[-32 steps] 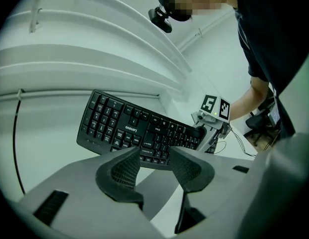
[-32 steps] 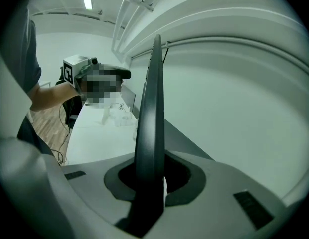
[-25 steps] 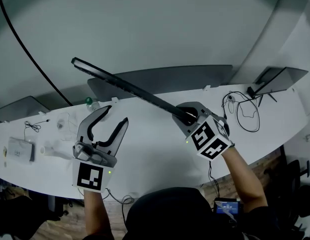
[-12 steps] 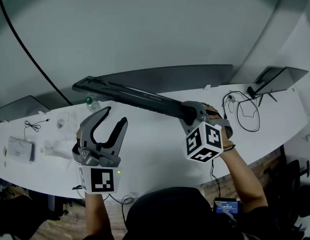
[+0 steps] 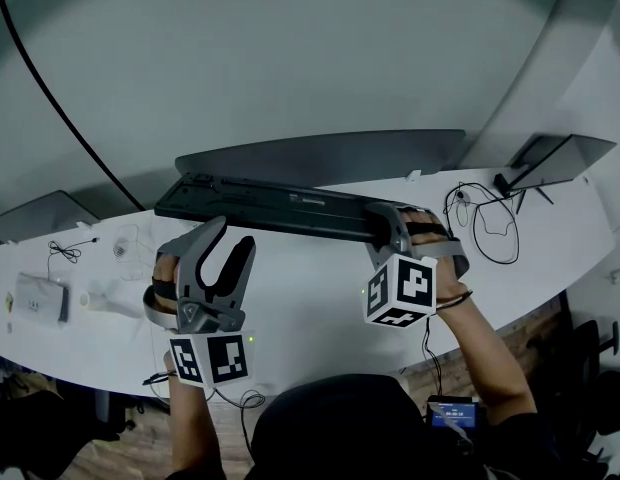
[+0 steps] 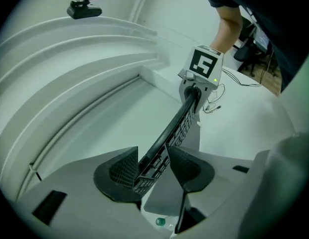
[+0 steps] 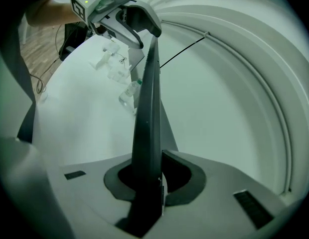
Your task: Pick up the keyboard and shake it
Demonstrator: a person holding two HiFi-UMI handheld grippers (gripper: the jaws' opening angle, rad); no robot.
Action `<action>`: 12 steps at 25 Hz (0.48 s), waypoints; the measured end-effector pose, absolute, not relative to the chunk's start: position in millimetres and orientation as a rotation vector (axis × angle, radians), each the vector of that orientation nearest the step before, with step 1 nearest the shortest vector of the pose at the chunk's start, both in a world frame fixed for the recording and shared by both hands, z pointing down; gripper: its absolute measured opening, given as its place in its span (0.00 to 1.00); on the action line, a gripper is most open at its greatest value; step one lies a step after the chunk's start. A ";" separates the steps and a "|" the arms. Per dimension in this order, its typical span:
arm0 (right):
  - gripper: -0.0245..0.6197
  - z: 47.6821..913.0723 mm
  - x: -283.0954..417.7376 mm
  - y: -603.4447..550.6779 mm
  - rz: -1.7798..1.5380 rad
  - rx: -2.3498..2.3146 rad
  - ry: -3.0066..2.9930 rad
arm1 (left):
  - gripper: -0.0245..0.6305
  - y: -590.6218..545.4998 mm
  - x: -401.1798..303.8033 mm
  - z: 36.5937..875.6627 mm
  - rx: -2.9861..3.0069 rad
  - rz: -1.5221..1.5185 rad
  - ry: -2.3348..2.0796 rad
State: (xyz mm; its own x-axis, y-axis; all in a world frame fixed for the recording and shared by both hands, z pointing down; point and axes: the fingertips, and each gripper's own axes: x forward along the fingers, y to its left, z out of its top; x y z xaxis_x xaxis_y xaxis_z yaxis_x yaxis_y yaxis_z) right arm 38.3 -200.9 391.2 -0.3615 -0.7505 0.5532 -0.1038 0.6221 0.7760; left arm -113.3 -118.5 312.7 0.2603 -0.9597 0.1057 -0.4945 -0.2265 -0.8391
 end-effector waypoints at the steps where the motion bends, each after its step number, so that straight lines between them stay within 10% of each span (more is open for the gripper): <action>1: 0.17 392.1 39.1 -201.0 -0.818 0.684 -1.821 | 0.35 -119.4 -113.4 316.6 -1.820 -0.880 1.315; 12: 0.17 392.4 36.5 -196.9 -0.977 0.648 -1.687 | 0.36 -129.4 -115.0 357.3 -1.672 -1.169 1.189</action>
